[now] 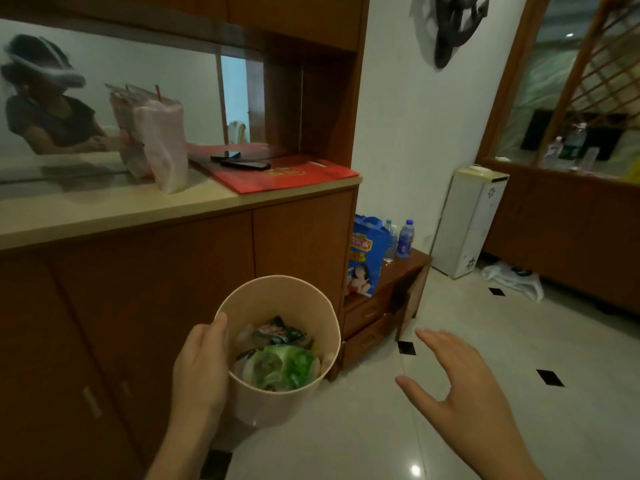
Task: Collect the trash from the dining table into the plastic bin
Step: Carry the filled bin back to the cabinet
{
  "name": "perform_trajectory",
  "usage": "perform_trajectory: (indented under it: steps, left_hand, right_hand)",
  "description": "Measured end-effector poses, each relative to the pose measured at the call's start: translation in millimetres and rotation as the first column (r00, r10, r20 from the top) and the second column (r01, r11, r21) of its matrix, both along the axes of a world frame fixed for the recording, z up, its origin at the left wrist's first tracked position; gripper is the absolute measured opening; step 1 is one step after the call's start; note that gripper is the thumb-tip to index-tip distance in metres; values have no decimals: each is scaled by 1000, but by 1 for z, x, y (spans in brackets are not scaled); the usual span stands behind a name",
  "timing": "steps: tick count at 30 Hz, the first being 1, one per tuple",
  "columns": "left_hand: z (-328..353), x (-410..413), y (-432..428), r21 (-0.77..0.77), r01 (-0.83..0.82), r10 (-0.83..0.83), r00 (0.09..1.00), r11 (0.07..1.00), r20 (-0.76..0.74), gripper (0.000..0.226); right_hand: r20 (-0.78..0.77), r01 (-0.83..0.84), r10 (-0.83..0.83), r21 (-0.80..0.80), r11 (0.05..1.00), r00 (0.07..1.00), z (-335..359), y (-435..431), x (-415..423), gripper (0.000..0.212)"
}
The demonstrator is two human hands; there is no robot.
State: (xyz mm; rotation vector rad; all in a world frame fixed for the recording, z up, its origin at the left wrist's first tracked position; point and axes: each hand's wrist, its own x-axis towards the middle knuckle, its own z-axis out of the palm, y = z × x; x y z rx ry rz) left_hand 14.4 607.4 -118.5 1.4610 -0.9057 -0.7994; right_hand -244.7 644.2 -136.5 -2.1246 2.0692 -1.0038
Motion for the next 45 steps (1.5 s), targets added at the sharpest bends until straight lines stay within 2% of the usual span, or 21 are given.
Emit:
perform_trajectory:
  steps: [4, 7, 12, 14, 16, 20, 22, 24, 27, 31, 39, 45]
  left_hand:
    - [17, -3, -96, -69, 45, -46, 999, 997, -10, 33]
    - [36, -14, -163, -121, 64, -73, 995, 991, -74, 31]
    - [72, -40, -272, -198, 130, -175, 957, 972, -231, 38]
    - [90, -49, -313, -229, 177, -232, 943, 957, -240, 38]
    - [107, -55, -355, -222, 223, -264, 948, 949, -178, 41]
    - [141, -57, -432, -204, 255, -249, 967, 945, 58, 58]
    - [155, -56, -464, -204, 254, -235, 965, 945, 116, 69]
    - [164, -56, -493, -210, 244, -219, 966, 947, 137, 68]
    - [172, -57, -530, -205, 285, -274, 958, 936, 79, 59]
    - [170, -54, -571, -212, 404, -433, 895, 890, -110, 55]
    - [151, -51, -620, -184, 472, -502, 847, 862, -177, 70]
    - [139, -52, -632, -190, 482, -509, 851, 855, -129, 64]
  right_hand:
    - [25, -39, 39, 23, 999, 999, 12, -83, 11, 68]
    - [113, -133, 130, 18, 991, 985, 29, -148, 21, 79]
    - [281, -305, 303, -38, 952, 911, 55, -265, 31, 97]
    - [345, -320, 331, -91, 943, 878, 68, -311, 29, 104]
    - [395, -313, 345, -144, 939, 852, 84, -354, 26, 98]
    - [425, -333, 411, -249, 909, 806, 117, -431, 24, 88]
    - [458, -327, 423, -277, 904, 782, 128, -466, 25, 86]
    - [506, -310, 423, -295, 904, 752, 136, -499, 26, 84]
    - [559, -283, 409, -301, 911, 721, 145, -544, 30, 80]
    - [594, -245, 366, -278, 929, 717, 145, -590, 36, 70]
    - [646, -222, 293, -192, 956, 705, 133, -640, 35, 76]
    - [651, -227, 296, -191, 955, 699, 127, -649, 34, 77]
